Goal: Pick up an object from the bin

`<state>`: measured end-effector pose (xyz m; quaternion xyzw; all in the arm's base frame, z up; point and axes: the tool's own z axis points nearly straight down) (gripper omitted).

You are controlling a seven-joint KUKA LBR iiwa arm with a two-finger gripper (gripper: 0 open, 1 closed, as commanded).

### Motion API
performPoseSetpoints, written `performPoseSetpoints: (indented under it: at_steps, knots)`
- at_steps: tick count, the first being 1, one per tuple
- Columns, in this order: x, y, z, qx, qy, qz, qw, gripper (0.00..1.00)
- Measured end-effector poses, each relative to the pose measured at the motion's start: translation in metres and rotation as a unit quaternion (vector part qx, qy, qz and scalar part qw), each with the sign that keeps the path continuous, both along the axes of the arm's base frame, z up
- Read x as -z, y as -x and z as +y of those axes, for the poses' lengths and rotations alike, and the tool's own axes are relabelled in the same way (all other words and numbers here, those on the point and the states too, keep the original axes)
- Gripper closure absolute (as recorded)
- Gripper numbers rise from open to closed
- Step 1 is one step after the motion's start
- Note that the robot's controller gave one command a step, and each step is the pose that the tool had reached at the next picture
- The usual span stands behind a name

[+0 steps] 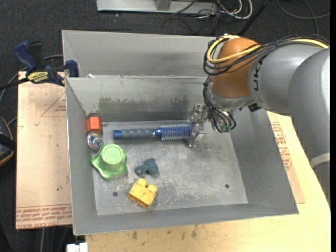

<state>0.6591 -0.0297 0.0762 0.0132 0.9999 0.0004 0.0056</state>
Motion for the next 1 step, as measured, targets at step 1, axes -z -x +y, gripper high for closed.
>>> performPoseSetpoints:
  at_steps: [1]
  knots:
    - [-0.1396, 0.0183, 0.0505, -0.108, 0.001, 0.0008, 0.9942, 1.0]
